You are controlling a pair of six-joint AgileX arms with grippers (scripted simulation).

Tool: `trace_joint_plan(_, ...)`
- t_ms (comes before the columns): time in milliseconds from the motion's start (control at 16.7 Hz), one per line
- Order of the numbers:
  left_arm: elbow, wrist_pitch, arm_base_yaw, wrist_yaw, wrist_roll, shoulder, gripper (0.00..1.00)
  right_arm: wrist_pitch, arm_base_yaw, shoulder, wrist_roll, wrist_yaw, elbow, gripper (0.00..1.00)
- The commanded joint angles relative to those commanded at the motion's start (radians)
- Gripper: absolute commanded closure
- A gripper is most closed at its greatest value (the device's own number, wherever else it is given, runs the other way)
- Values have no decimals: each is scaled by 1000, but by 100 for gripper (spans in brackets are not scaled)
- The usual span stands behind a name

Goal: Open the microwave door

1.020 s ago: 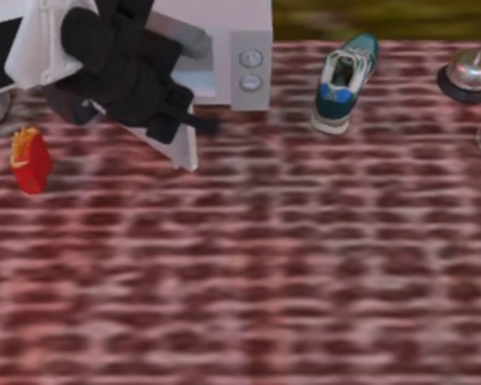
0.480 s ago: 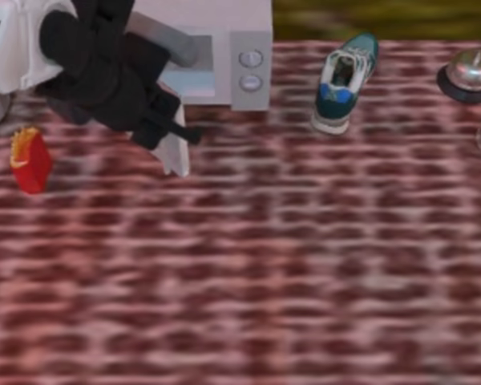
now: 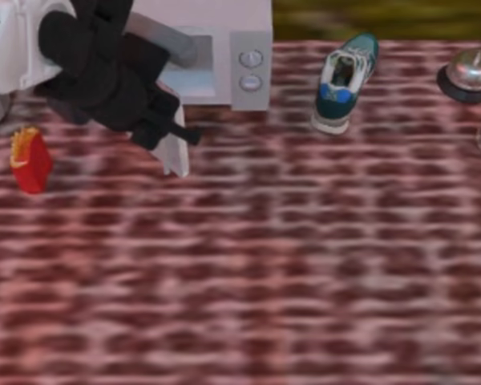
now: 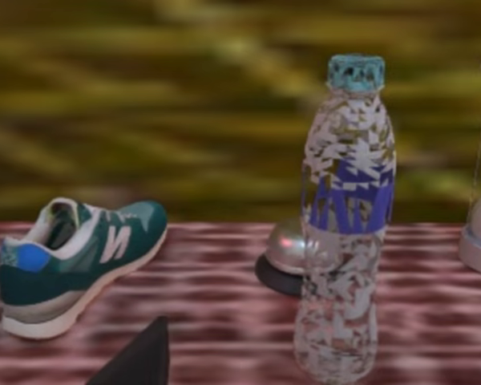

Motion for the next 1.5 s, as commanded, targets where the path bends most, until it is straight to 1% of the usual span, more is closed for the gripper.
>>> trace_joint_plan(840, -4, -1, -3, 6, 0, 1, 100, 0, 0, 0, 0, 0, 0, 0)
trace_joint_plan(960, -11, -4, 10, 20, 29, -8, 100, 0, 0, 0, 0, 0, 0, 0)
trace_joint_plan(1320, -48, -25, 64, 89, 167, -42, 100, 0, 0, 0, 0, 0, 0, 0)
trace_joint_plan(1500, -49, -26, 66, 92, 171, -44, 100, 0, 0, 0, 0, 0, 0, 0)
